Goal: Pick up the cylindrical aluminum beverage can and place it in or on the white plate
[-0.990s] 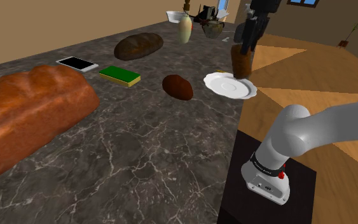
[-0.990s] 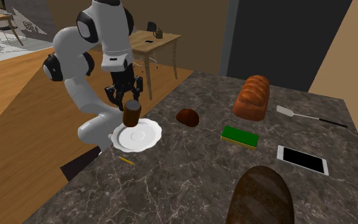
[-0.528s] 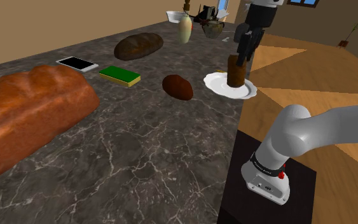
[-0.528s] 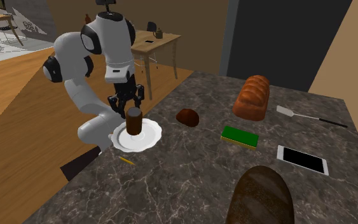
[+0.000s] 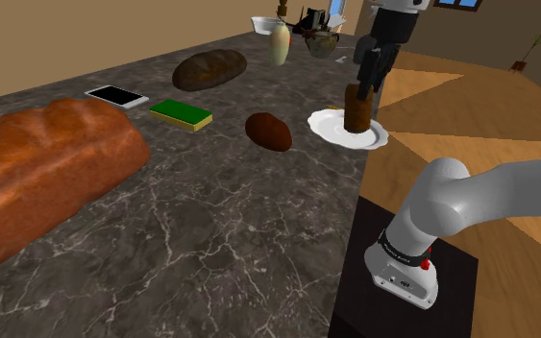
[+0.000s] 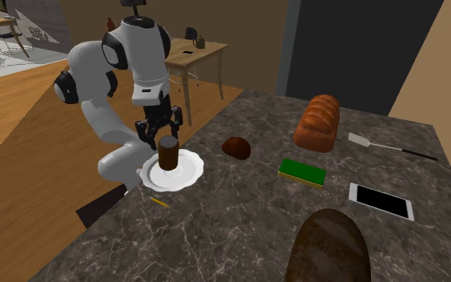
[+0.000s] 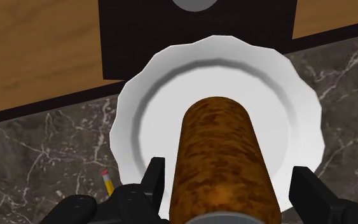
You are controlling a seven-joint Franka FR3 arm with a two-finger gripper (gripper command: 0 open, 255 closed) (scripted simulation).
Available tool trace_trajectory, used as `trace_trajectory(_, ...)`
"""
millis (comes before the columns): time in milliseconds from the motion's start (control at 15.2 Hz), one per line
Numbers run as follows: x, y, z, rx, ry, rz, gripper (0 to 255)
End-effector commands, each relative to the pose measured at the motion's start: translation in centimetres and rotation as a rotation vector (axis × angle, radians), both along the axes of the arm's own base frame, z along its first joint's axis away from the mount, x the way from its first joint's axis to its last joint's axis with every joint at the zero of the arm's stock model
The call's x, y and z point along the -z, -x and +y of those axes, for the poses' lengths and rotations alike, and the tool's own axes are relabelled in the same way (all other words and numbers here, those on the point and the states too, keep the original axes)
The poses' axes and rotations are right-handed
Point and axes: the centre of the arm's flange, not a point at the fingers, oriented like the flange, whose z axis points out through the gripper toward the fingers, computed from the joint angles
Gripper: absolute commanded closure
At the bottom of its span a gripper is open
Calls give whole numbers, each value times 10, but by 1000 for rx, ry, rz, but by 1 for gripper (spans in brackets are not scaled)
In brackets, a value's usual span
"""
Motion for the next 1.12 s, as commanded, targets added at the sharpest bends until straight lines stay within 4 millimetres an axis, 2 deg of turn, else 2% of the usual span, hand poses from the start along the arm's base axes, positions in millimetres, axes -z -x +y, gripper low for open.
trace_trajectory(0,1,0,0,0,0,2,0)
trace_trajectory(264,1,0,0,0,0,2,0)
trace_trajectory(528,-49,0,0,0,0,2,0)
trace_trajectory(1056,-49,0,0,0,0,2,0)
